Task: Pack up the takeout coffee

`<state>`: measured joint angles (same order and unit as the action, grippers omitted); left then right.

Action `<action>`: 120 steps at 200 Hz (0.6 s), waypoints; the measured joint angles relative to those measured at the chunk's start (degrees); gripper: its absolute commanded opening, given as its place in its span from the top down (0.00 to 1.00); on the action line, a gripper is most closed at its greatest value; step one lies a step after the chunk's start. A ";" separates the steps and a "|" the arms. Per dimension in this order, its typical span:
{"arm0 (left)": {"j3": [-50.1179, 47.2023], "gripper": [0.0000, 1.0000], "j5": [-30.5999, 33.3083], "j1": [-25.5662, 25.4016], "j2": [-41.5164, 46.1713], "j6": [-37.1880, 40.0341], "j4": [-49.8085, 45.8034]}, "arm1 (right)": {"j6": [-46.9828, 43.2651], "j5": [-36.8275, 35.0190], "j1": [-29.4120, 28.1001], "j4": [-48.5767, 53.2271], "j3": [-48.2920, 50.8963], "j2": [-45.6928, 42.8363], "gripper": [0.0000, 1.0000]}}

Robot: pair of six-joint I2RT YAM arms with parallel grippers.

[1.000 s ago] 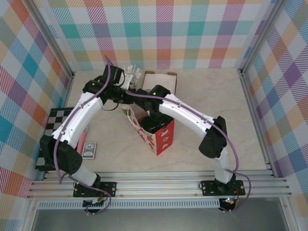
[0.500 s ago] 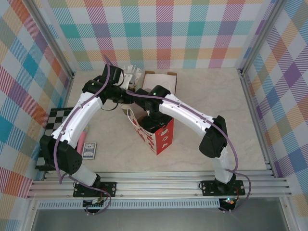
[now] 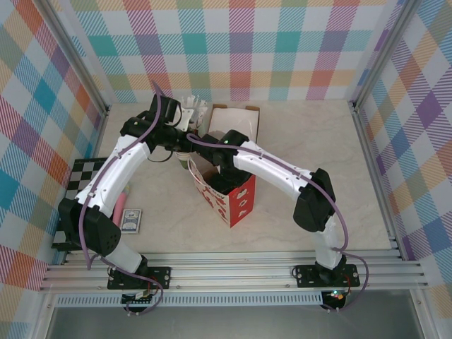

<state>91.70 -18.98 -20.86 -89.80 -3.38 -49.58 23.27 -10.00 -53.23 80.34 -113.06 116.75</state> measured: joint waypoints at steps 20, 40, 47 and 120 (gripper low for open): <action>0.00 1.00 -0.04 0.00 -0.02 0.00 -0.02 | -0.22 0.02 0.00 -0.87 0.94 -0.17 0.42; 0.00 1.00 -0.04 0.00 -0.02 0.00 -0.02 | -0.22 0.00 0.00 -1.49 1.68 -0.28 0.42; 0.00 1.00 -0.07 0.02 -0.04 0.00 0.00 | -0.22 0.02 0.00 -1.57 1.77 -0.31 0.42; 0.00 1.00 -0.68 0.04 -0.09 0.00 0.00 | -0.81 0.02 0.33 -1.95 2.51 -0.96 0.42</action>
<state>91.70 -19.66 -20.82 -89.89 -3.38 -49.58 22.46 -9.98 -52.90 78.39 -110.54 115.79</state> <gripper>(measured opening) 0.060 0.810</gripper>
